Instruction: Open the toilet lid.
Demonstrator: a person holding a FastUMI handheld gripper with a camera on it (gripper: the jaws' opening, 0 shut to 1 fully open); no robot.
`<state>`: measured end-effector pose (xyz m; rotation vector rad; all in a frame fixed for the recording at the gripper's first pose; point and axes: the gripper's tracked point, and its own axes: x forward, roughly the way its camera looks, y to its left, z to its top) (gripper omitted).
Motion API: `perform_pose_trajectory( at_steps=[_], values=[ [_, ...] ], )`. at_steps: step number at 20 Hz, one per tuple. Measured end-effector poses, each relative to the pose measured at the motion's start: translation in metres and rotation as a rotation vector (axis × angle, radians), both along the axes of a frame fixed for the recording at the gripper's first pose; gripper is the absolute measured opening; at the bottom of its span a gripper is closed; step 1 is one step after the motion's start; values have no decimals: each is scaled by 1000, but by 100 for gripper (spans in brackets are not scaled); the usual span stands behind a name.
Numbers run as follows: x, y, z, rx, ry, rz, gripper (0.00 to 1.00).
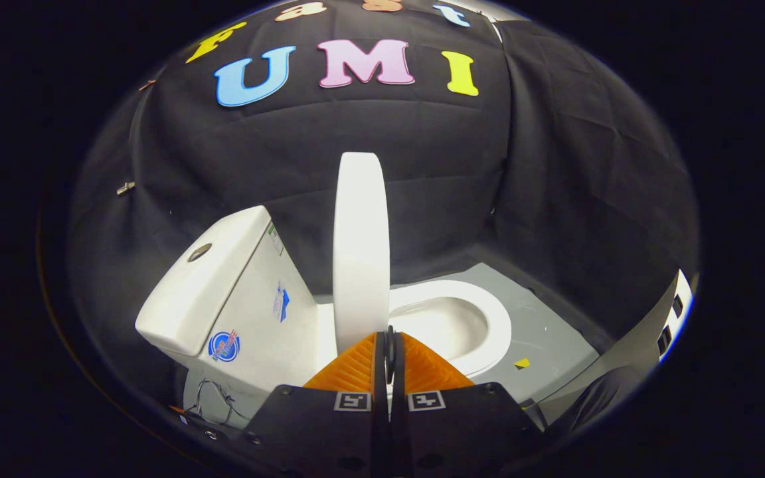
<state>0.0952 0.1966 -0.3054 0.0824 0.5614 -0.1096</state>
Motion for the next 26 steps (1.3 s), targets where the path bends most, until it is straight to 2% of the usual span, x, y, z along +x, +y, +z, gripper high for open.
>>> perform_pose_trajectory(
  at_steps=[7,14,21,26],
  values=[
    [1,35,2,-45,-31,43,6],
    [0,79,2,-43,-45,157,9],
    [-8,115,-2,-63,-43,234,9],
    [-9,129,-7,-98,-52,246,9]
  ],
)
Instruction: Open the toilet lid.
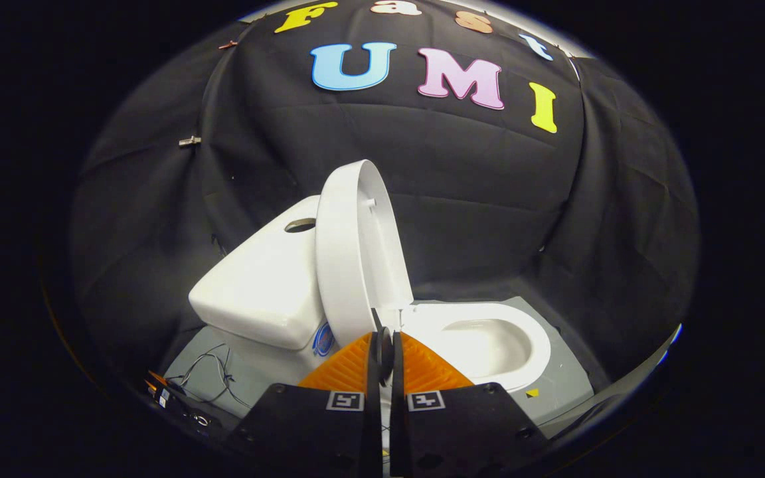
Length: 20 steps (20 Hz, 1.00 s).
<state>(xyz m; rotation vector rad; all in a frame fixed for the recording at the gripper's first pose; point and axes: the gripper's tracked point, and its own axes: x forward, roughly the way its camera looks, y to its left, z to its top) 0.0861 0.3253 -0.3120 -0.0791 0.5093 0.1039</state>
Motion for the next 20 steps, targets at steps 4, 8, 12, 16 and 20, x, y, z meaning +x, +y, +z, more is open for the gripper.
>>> perform_pose_trajectory(
  at_steps=[4,8,12,16,20],
  values=[
    [1,1,1,-20,-9,-6,9],
    [0,7,-3,-3,-9,32,31],
    [-2,0,0,-29,-29,51,97],
    [-9,-5,32,-10,-88,78,99],
    [-13,-14,80,45,-172,152,99]
  ],
)
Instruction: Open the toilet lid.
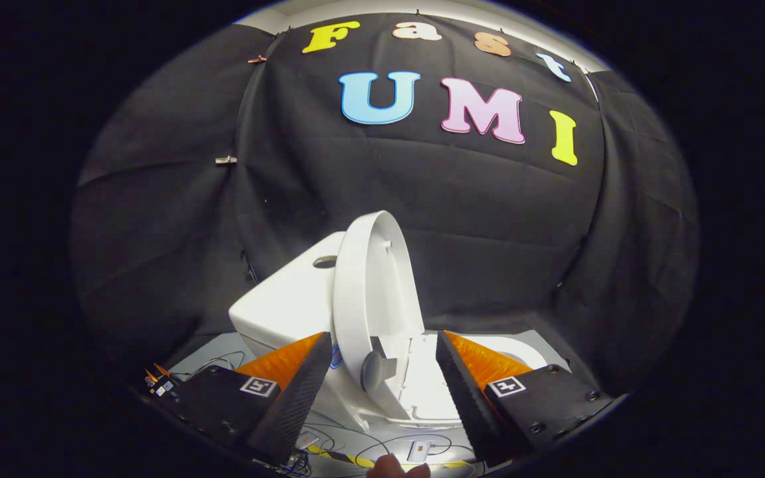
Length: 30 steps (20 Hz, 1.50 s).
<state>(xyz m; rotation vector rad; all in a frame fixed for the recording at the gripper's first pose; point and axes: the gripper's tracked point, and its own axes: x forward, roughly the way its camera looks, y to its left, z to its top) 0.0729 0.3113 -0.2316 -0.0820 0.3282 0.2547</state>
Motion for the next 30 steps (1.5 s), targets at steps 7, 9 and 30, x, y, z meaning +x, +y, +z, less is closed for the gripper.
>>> perform_pose_trajectory(
  at_steps=[7,9,30],
  values=[
    [-1,-67,94,78,-186,-35,98],
    [-4,-91,116,88,-222,-50,98],
    [-52,-285,209,84,-410,-227,98]
  ],
)
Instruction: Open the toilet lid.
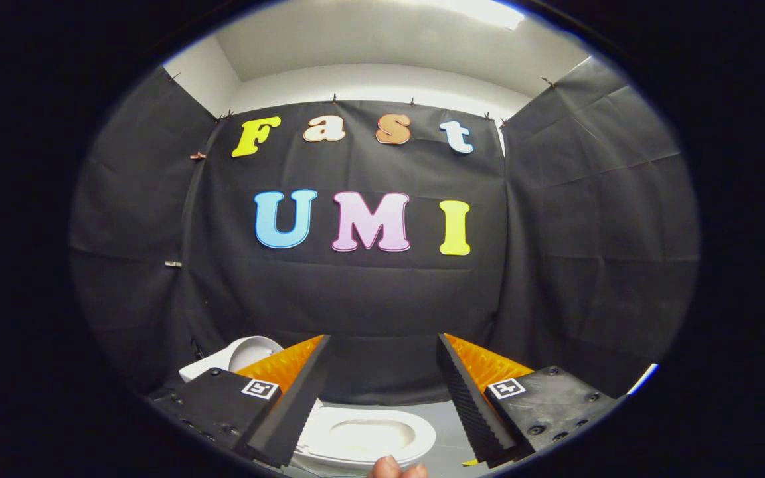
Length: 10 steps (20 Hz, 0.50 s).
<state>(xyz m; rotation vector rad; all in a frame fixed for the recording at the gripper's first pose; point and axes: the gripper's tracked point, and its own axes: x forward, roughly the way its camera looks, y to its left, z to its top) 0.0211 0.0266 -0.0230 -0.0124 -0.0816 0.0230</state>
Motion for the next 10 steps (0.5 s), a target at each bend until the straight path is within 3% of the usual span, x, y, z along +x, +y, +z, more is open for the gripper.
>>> perform_pose_trajectory(
  at_steps=[10],
  values=[
    [-13,-30,6,63,1,-16,98]
  ],
)
